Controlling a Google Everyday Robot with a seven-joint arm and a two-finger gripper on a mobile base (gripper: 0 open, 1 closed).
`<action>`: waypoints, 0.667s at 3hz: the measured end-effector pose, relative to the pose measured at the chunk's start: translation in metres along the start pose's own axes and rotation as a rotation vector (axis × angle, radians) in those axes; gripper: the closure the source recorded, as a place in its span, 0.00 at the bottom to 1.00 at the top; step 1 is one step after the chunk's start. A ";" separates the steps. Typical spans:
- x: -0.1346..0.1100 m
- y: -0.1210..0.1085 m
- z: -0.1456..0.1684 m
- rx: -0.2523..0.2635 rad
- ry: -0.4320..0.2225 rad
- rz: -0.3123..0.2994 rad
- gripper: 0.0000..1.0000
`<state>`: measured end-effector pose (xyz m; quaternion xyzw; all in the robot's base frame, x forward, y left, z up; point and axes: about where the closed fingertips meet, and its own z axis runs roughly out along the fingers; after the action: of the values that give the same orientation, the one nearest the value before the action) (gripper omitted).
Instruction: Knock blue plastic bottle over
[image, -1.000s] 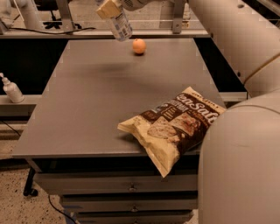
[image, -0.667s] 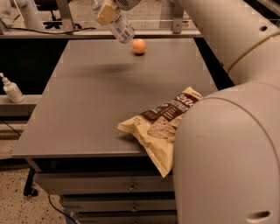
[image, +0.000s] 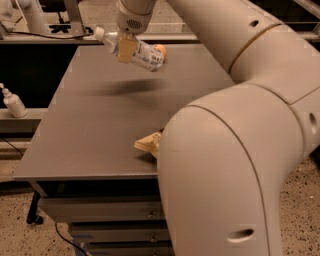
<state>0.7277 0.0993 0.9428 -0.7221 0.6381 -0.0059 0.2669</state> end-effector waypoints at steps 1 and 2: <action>0.014 0.038 0.014 -0.142 0.094 -0.068 1.00; 0.017 0.061 0.021 -0.231 0.111 -0.114 1.00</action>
Offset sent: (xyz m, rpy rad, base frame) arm -0.0697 -0.0165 -0.0599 -0.2385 0.2446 0.2056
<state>0.6818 0.0886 0.8949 -0.7817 0.6064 0.0124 0.1453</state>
